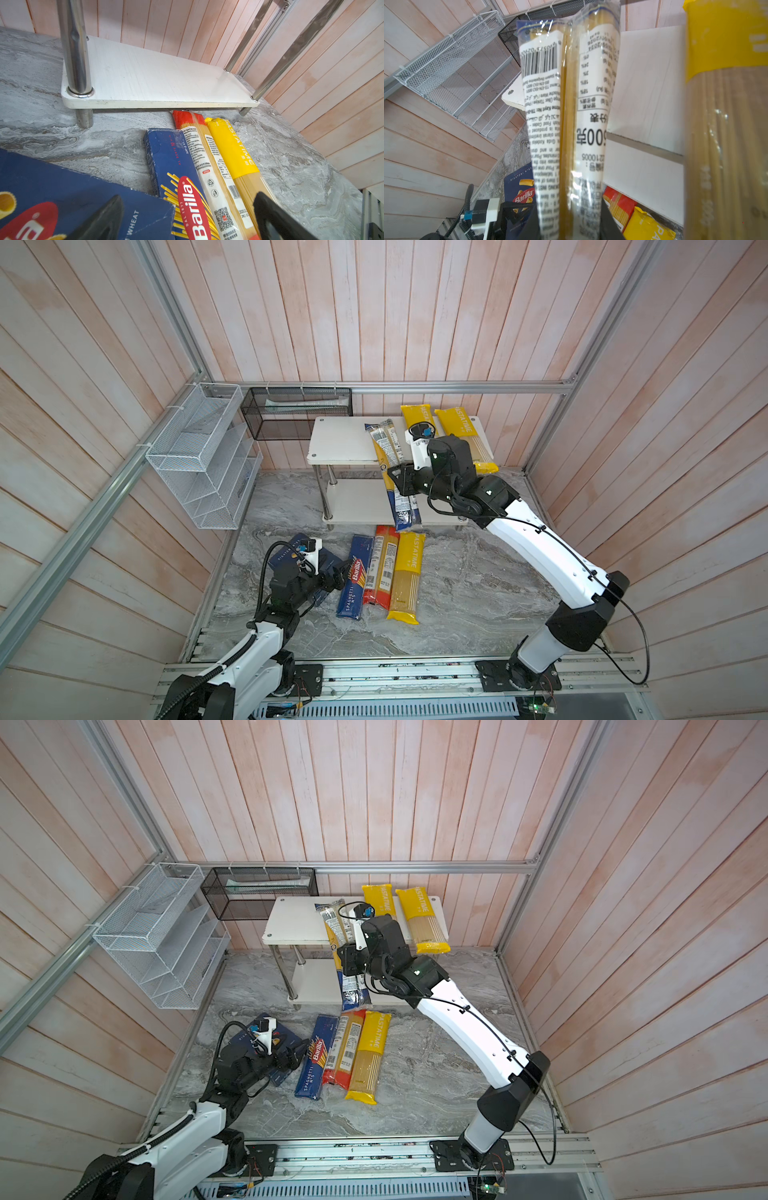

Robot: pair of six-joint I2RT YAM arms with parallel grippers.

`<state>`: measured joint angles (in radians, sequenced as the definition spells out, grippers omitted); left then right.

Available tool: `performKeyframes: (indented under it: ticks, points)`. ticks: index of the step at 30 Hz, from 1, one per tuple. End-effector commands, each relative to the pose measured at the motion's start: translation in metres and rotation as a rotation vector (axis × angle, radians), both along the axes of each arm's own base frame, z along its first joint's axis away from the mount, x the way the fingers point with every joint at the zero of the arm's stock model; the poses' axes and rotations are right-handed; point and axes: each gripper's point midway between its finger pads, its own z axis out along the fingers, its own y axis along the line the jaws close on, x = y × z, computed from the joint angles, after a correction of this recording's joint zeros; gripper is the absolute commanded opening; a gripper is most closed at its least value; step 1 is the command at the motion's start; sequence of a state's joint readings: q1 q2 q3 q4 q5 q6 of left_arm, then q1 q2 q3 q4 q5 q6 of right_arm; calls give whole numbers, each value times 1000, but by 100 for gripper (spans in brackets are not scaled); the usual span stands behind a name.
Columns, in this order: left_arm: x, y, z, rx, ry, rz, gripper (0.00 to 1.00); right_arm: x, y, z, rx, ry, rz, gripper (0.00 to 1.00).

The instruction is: Place and organize the pasta boxes and bags onto the shelf

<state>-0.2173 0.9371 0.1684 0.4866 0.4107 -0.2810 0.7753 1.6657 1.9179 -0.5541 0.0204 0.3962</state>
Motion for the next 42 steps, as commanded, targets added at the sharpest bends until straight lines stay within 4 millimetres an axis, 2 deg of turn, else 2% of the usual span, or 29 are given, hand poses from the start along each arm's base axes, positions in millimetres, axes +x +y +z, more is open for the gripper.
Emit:
performKeyframes:
  ticks: [1, 11, 18, 27, 34, 38, 42]
  points:
    - [4, -2, 10, 8, -33, -6, 100, -1, 2, 66, 121, -138, 30, 16]
    - [4, -3, 11, 5, -34, -10, 100, 23, 5, 82, 131, -158, 17, 16]
    - [4, -2, 11, 6, -35, -9, 100, 44, 3, 81, 141, -152, 7, 16]
    - [3, -2, 10, 7, -34, -8, 100, 66, -1, 75, 178, -121, 7, 16]
    - [4, -2, 11, 6, -36, -6, 100, 90, -12, 67, 185, -104, -35, 16]
    - [4, -2, 11, 5, -36, -6, 100, 105, -15, 55, 174, -86, -63, 17]
    - [4, 0, 11, 7, -36, 4, 100, 118, -17, 41, 184, -50, -68, 23]
